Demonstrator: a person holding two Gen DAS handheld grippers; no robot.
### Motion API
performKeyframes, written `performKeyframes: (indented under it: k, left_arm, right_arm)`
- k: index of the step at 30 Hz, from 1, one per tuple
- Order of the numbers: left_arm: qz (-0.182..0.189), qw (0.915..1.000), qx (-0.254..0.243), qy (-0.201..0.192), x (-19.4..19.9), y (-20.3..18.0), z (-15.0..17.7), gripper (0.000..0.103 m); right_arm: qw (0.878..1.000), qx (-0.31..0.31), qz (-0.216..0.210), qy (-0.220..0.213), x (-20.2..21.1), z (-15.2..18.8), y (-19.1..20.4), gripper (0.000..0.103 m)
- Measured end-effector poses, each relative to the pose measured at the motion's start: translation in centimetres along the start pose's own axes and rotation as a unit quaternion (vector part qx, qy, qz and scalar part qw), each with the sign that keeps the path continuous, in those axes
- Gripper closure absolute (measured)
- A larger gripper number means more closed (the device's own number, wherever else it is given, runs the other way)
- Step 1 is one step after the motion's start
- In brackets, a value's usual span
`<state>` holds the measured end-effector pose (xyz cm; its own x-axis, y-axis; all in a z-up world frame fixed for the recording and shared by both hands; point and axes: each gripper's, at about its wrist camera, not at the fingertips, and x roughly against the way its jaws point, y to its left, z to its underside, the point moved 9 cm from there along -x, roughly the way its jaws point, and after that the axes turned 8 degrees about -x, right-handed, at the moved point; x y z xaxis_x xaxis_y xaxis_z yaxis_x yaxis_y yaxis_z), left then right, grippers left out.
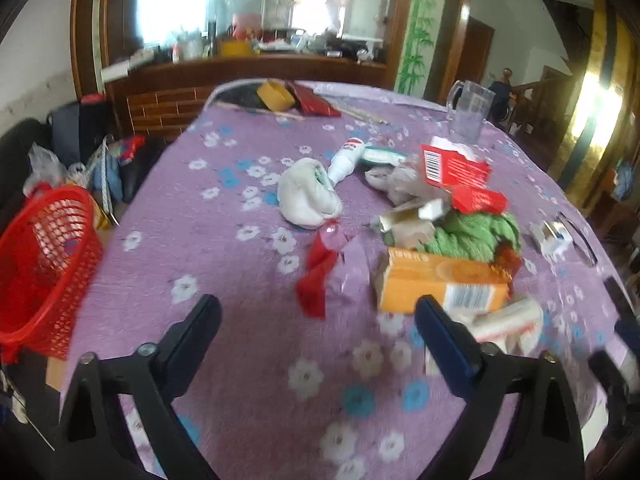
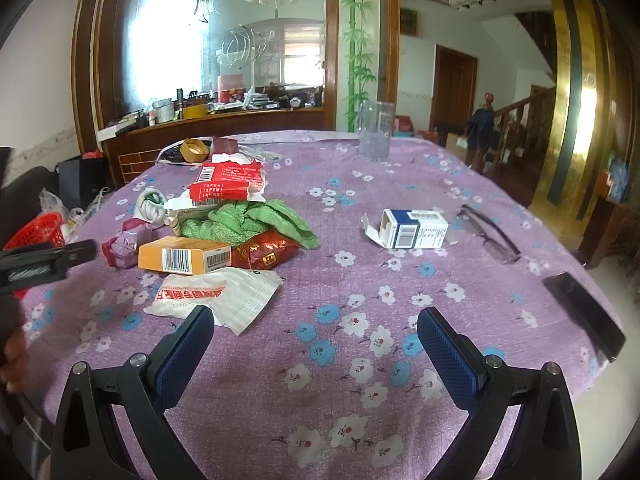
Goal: Collect trash
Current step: 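Grasp the crumpled red plastic wrapper with the left gripper while the right grasps the white printed bag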
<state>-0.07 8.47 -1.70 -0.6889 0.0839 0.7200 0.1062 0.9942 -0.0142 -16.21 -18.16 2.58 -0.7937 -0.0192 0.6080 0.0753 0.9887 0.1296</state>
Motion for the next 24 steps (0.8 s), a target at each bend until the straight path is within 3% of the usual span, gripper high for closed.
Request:
performKeyframes:
  k: [6, 9, 13, 18, 21, 24]
  left_arm:
    - [0.039, 0.9973, 0.022, 0.059, -4.6, -0.8, -0.2, 0.042]
    - [0.048, 0.996, 0.028, 0.07, -5.9, -1.0, -0.1, 0.059]
    - [0.053, 0.9961, 0.026, 0.066, -5.6, -1.2, 0.1, 0.061]
    - [0.046, 0.9973, 0.012, 0.056, -4.5, -0.8, 0.6, 0.061]
    - [0.041, 0.9977, 0.012, 0.052, -4.0, -0.3, 0.9, 0.061]
    - [0.034, 0.998, 0.014, 0.052, -3.7, 0.4, 1.3, 0.061]
  right_arm:
    - [0.994, -0.028, -0.094, 0.05, -1.1, 0.0, 0.5, 0.001]
    - [0.986, -0.042, -0.14, 0.077, -2.0, -0.1, 1.3, 0.009]
    - [0.971, -0.077, -0.183, 0.132, -4.3, 0.3, 1.9, 0.025]
    - [0.958, -0.113, -0.2, 0.174, -7.1, 0.7, 2.3, 0.04]
    - [0.952, -0.121, -0.209, 0.186, -8.1, 0.7, 2.8, 0.061]
    - [0.954, -0.106, -0.216, 0.178, -7.6, 0.8, 3.7, 0.062]
